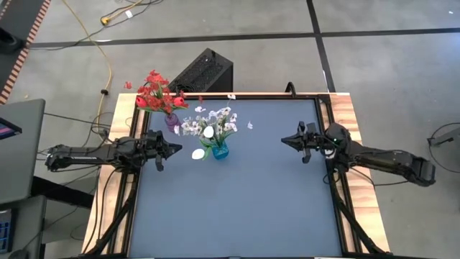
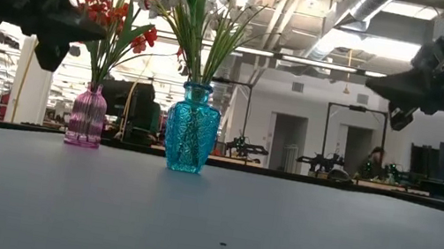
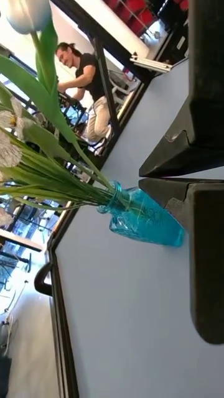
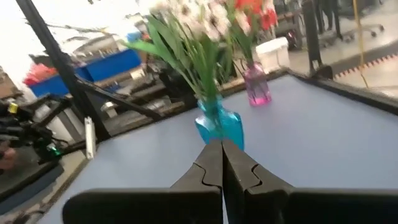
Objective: Sort flowers into vase by color
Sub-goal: Return to Home Position
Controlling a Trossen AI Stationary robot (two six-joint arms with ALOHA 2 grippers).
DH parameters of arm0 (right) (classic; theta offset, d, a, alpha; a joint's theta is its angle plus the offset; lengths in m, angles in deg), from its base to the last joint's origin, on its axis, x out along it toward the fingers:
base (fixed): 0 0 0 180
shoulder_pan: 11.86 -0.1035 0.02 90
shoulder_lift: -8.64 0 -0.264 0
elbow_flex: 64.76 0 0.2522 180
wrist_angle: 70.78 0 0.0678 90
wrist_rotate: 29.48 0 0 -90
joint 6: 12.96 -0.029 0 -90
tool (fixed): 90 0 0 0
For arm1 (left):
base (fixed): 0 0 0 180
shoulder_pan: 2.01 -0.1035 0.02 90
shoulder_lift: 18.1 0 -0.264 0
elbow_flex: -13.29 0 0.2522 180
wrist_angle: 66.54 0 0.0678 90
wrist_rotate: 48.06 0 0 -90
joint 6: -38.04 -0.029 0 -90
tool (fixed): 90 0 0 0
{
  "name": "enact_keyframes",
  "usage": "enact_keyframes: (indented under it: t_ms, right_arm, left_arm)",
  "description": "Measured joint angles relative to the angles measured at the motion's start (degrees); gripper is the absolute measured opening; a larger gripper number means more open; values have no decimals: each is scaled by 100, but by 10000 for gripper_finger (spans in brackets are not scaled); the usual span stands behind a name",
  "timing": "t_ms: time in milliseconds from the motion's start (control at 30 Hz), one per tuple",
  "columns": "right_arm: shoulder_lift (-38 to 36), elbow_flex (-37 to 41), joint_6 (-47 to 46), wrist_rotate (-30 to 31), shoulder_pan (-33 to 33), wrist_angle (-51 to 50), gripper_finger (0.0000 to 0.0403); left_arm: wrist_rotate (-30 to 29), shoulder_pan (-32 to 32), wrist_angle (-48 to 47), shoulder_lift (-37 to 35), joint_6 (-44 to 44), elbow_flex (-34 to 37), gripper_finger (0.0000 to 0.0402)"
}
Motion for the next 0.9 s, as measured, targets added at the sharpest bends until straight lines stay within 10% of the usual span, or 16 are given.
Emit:
enact_keyframes:
  t_ms: [900]
  right_arm:
    - [2, 14, 1457, 1160, 375, -1582, 53]
  left_arm:
    - [-100, 0, -823, 15, -249, -14, 0]
